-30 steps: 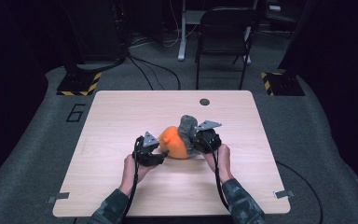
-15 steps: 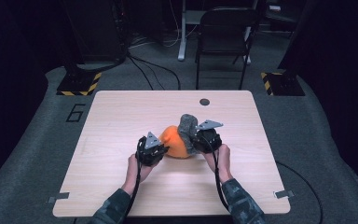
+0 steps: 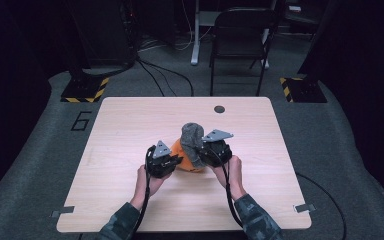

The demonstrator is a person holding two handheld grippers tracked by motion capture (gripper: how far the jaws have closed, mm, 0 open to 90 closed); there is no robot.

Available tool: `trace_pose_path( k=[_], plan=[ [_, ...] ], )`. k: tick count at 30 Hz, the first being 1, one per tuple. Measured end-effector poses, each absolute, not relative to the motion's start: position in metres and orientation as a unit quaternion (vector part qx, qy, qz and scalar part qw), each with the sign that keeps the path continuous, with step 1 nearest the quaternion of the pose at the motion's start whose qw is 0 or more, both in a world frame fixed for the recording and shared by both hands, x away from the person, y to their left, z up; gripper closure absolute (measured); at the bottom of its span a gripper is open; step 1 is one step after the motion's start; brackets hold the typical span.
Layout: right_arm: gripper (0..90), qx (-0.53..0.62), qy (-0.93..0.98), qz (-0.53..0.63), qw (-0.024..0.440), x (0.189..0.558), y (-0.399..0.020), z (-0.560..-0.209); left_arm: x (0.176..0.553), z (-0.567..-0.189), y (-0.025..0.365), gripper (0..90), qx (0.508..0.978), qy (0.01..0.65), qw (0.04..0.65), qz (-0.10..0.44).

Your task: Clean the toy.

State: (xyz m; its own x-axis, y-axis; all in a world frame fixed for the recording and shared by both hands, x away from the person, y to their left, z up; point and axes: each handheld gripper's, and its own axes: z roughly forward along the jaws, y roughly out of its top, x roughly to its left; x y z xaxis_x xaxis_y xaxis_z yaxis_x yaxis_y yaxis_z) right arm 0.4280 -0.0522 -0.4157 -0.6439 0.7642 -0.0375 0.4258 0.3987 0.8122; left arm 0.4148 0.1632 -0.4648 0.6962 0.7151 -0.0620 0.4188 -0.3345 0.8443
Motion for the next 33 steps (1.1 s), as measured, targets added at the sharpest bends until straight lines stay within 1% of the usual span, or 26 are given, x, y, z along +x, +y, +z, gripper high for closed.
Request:
trace_pose_path(
  k=[7,10,17,19,20,22,23,24,25,28,30,32,33],
  plan=[
    [71.8,0.377,0.816,0.388,0.204,0.432,-0.059,-0.425,0.417,-0.468,0.164,83.6,0.800,0.354,0.456,0.162],
    [71.7,0.385,0.820,0.366,0.213,0.432,-0.062,-0.429,0.417,-0.469,0.164,83.5,0.799,0.355,0.460,0.154],
    [71.7,0.403,0.828,0.333,0.204,0.439,-0.073,-0.441,0.418,-0.469,0.165,83.4,0.801,0.351,0.461,0.153],
    [71.7,0.417,0.830,0.315,0.192,0.446,-0.079,-0.453,0.418,-0.469,0.165,83.3,0.801,0.350,0.460,0.153],
    [71.7,0.417,0.830,0.315,0.192,0.446,-0.079,-0.453,0.418,-0.469,0.165,83.2,0.801,0.350,0.460,0.153],
    [71.6,0.433,0.832,0.299,0.176,0.453,-0.084,-0.466,0.419,-0.469,0.165,83.1,0.802,0.350,0.460,0.153],
    [71.6,0.433,0.832,0.299,0.176,0.453,-0.084,-0.466,0.419,-0.469,0.165,83.0,0.802,0.350,0.460,0.153],
    [71.5,0.441,0.832,0.292,0.164,0.458,-0.086,-0.477,0.419,-0.469,0.165,82.9,0.802,0.350,0.460,0.154],
    [71.5,0.441,0.832,0.292,0.164,0.458,-0.086,-0.477,0.419,-0.470,0.164,82.9,0.800,0.351,0.461,0.157],
    [71.5,0.449,0.836,0.281,0.145,0.466,-0.091,-0.489,0.419,-0.470,0.165,82.6,0.799,0.353,0.462,0.156],
    [71.5,0.450,0.835,0.280,0.147,0.466,-0.091,-0.488,0.418,-0.470,0.165,82.5,0.798,0.355,0.462,0.155],
    [71.6,0.456,0.827,0.291,0.154,0.464,-0.095,-0.476,0.419,-0.469,0.166,82.5,0.798,0.353,0.462,0.157],
    [71.6,0.456,0.827,0.291,0.154,0.464,-0.095,-0.476,0.419,-0.469,0.167,82.5,0.801,0.351,0.460,0.153]
  ],
)
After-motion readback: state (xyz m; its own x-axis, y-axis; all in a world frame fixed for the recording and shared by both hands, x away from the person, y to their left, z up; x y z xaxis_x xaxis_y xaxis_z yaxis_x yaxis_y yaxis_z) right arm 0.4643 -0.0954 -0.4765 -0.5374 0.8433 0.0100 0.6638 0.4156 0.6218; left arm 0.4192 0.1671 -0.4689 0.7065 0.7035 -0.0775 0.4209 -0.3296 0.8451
